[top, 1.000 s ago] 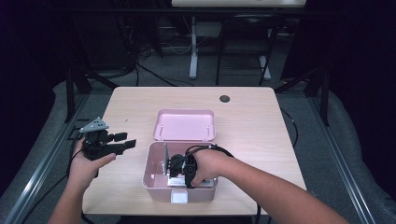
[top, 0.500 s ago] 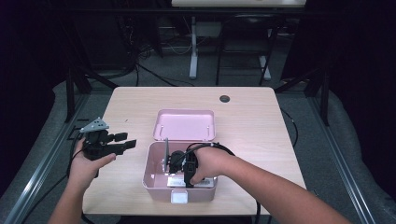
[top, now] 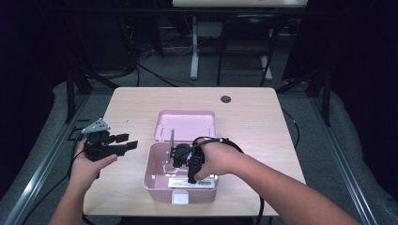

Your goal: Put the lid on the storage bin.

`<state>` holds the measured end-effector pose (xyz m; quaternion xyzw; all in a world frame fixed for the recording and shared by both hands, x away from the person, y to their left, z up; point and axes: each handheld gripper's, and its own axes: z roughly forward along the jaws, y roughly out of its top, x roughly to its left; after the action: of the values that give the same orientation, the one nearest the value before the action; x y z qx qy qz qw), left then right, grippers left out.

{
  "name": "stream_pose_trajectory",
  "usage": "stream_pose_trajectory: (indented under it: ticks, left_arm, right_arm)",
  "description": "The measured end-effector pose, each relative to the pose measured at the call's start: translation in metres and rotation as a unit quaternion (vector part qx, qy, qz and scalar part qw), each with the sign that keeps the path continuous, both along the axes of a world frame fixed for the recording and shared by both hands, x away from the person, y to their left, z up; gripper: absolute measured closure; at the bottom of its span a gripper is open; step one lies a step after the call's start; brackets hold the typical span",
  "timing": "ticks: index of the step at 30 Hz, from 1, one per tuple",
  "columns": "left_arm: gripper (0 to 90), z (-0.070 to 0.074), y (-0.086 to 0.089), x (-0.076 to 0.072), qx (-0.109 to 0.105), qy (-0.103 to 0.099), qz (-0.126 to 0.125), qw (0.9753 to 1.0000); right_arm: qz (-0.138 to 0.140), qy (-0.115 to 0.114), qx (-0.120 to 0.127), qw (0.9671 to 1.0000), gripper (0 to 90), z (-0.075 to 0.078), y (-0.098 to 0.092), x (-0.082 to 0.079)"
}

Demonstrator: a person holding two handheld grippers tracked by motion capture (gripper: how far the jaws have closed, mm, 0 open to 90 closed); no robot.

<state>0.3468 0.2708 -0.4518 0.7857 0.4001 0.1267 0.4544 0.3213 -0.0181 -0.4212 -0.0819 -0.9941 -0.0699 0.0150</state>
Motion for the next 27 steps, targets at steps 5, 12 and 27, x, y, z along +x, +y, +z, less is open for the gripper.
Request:
stream_pose_trajectory:
  ticks: [5,12,27]
  left_arm:
    - [45.0,0.000,0.000,0.000,0.000,0.001,0.001,1.0000]
    - [45.0,0.000,-0.001,0.000,0.004,0.004,-0.002,1.0000]
    - [45.0,0.000,-0.001,0.000,0.003,0.002,-0.001,1.0000]
  right_arm:
    - [-0.023,-0.007,0.009,0.9997,58.2,0.006,-0.009,0.004]
    - [-0.038,-0.020,0.035,0.9985,55.5,0.018,-0.021,0.005]
    - [-0.077,-0.050,0.076,0.9928,54.6,0.031,-0.039,0.008]
